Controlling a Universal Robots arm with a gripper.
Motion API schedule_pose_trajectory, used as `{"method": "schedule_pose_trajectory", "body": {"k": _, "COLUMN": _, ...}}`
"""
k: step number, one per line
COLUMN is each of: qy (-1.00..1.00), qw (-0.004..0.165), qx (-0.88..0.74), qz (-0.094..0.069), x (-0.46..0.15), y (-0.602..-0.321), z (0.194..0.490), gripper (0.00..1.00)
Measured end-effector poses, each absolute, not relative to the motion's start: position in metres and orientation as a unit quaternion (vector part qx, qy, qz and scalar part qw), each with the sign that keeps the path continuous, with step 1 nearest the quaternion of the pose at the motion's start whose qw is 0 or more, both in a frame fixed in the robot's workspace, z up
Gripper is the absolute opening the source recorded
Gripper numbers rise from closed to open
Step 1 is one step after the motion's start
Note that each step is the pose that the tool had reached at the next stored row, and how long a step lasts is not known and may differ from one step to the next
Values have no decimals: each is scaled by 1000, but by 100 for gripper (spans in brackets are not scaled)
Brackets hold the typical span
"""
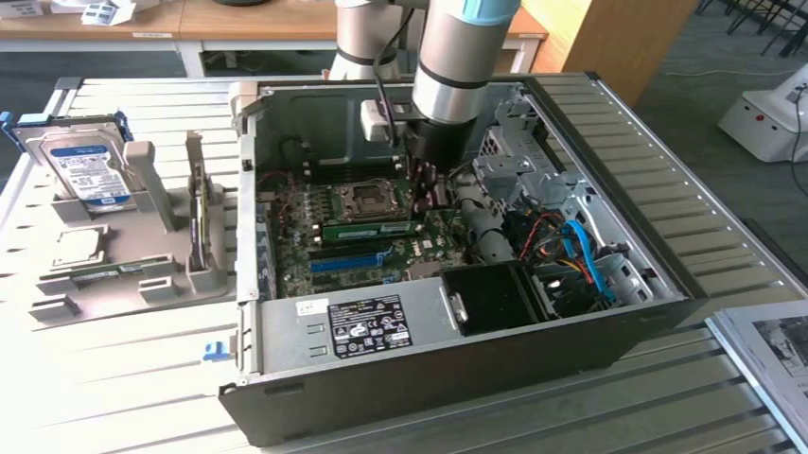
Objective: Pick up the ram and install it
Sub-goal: 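Press down the ram until it locks into place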
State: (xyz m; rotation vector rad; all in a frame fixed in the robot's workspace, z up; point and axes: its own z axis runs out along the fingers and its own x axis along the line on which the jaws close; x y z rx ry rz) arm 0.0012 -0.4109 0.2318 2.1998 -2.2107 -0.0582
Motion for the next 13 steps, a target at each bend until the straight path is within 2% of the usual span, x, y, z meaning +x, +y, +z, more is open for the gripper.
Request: {"method": "schedule_pose_trajectory", "body": {"k": 13, "qy": -709, "qw": 11, "qx": 705, "qz": -19, "x": -12, "y": -411, "z": 236, "gripper": 10}}
